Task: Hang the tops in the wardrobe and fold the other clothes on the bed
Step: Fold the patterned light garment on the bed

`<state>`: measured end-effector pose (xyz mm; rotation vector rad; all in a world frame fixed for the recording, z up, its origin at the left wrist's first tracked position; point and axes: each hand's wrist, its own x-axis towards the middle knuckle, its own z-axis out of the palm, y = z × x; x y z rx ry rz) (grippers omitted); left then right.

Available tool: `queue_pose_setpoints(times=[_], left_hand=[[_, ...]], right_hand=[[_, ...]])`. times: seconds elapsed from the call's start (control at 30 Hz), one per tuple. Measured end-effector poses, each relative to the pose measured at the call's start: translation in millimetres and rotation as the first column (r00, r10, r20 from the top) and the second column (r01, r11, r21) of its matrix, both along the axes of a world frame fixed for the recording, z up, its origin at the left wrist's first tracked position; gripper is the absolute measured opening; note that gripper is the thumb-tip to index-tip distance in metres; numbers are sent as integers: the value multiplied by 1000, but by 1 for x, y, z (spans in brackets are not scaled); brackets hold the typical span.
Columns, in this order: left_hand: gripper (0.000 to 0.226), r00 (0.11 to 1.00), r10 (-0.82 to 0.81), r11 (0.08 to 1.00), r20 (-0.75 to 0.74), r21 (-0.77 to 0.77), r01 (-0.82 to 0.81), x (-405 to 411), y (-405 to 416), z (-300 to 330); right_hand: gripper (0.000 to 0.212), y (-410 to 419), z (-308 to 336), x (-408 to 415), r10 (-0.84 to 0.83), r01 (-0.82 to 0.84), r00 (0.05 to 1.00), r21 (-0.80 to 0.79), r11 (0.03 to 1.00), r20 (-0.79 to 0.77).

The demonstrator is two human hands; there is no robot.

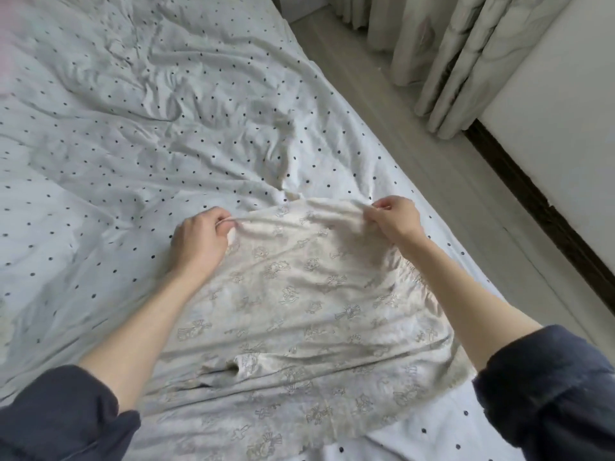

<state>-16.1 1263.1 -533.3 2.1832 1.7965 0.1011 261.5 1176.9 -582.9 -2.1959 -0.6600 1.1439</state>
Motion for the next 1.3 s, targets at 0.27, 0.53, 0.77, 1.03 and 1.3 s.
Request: queue_pose_setpoints(times=[0.27, 0.53, 0.77, 1.03, 1.3], left_hand=[[30, 984, -17, 995, -175, -102, -1, -6, 4, -24], [35, 955, 113, 994, -273, 19, -112, -115, -39, -2], [47, 949, 182, 977, -259, -64, -205, -217, -86, 26], [70, 800, 172, 982, -575, 161, -96, -368, -124, 68], [49, 838, 50, 953, -544, 276, 122, -470, -106, 74]], right_hand=[[35, -4, -2, -9, 253, -164, 905, -267, 950, 341], [36, -29, 22, -121, 562, -574, 683, -133, 808, 467], [45, -41, 53, -247, 754, -828, 464, -74, 555, 465], [45, -29, 87, -400, 785, -935, 290, -14, 355, 547], [49, -6, 95, -524, 794, -962, 169, -77, 261, 583]])
